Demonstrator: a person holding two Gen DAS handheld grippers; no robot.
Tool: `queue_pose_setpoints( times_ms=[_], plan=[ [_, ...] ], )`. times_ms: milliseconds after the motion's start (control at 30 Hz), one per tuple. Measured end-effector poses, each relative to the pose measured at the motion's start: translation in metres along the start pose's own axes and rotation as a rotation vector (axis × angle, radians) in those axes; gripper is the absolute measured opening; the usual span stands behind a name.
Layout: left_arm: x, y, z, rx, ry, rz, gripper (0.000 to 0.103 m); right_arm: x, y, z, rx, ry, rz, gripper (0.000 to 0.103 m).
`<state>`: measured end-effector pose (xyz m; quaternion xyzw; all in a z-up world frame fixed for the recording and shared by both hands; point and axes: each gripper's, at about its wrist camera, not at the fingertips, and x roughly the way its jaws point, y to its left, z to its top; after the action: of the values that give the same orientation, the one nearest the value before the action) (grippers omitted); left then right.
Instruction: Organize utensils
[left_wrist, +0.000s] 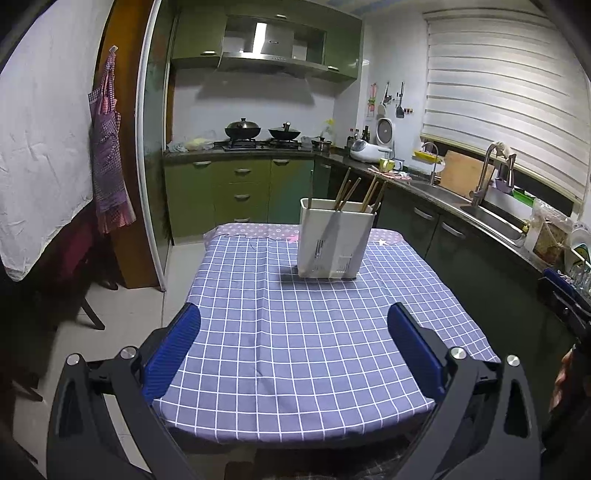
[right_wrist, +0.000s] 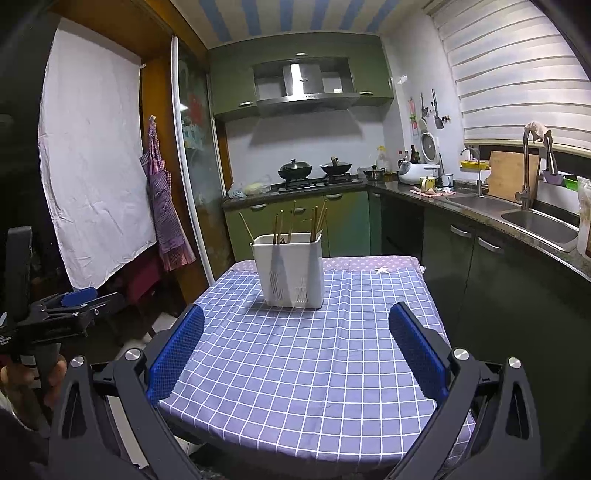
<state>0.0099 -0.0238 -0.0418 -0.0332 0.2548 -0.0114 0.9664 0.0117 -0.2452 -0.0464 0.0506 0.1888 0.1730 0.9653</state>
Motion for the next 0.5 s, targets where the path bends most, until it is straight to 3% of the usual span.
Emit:
queue_pose_setpoints(
  times_ms=[500],
  plan=[
    [0.0056, -0.0009, -0.0011, 0.023, -0.005, 0.011, 0.096, 0.0057, 0.0022, -0.002, -0.002, 0.012, 0.004, 0.099]
  ],
)
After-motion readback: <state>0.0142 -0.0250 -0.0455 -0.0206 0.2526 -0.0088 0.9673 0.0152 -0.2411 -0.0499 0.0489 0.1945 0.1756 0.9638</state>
